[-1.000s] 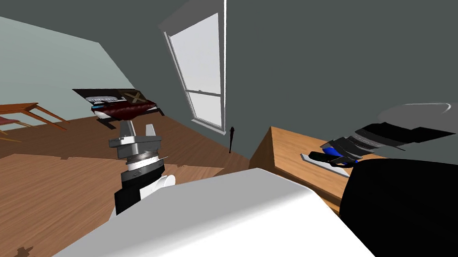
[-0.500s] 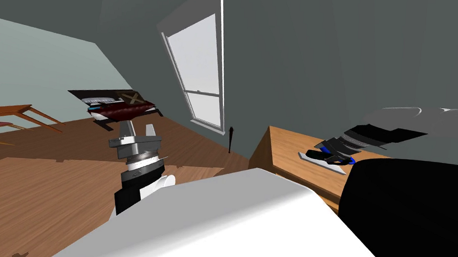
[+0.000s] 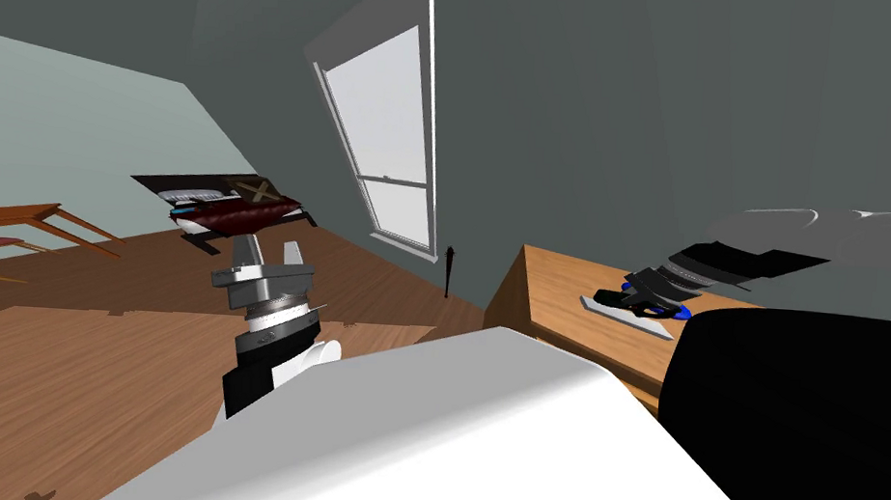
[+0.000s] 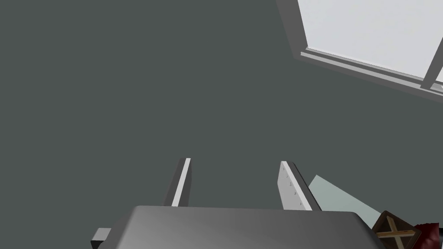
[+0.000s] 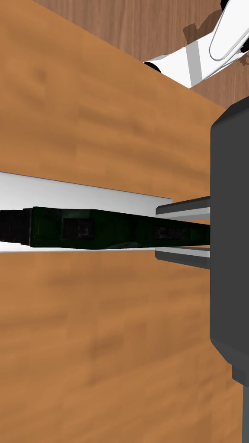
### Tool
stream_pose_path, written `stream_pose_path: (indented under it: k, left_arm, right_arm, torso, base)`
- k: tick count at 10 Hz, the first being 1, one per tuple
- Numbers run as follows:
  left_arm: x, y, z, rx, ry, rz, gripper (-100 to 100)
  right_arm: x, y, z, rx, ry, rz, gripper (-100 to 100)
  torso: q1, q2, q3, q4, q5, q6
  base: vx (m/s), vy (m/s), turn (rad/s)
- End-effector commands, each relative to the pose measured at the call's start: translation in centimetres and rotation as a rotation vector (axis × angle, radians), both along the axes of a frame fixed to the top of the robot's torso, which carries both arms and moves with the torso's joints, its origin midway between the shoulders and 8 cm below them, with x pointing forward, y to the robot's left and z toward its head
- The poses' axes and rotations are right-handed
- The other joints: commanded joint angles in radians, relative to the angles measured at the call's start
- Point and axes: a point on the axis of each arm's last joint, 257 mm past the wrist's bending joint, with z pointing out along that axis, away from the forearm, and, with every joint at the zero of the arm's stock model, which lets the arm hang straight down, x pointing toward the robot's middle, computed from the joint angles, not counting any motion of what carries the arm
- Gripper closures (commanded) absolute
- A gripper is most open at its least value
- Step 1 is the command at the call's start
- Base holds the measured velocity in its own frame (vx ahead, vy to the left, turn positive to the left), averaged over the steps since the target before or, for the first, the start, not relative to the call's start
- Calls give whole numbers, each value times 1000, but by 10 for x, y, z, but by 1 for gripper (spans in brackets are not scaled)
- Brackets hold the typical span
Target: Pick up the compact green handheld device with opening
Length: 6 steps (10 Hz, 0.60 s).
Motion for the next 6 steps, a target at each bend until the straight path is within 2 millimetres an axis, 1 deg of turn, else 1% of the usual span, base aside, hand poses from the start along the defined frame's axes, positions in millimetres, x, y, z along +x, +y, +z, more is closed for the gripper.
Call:
stream_pose_path:
  k: [1,2,3,4,5,6]
  left_arm:
    - [0,0,0,0,0,0,0]
    - [0,0,0,0,0,0,0]
    - [0,0,0,0,0,0,0]
    - [0,0,0,0,0,0,0]
    - [0,0,0,0,0,0,0]
    - [0,0,0,0,0,0,0]
  right_arm:
    - [0,0,0,0,0,0,100]
    - [0,0,0,0,0,0,0]
    - [-9,-3,11,-1,-4,-11,100]
    - [-13,-4,16,0,-5,-15,100]
    - [-9,-2,12,-2,-5,-14,100]
    - [-10,-2,13,-1,-5,-14,0]
  torso:
    - [0,0,0,0,0,0]
    - [0,0,0,0,0,0]
    - [0,0,0,0,0,0]
    - [1,0,0,0,1,0]
    - [1,0,0,0,1,-1]
    - [0,0,0,0,0,0]
  base:
    - [0,0,0]
    - [0,0,0]
    - [-2,3,80]
    - [-2,-2,85]
    - [0,-3,13]
    - [0,0,0]
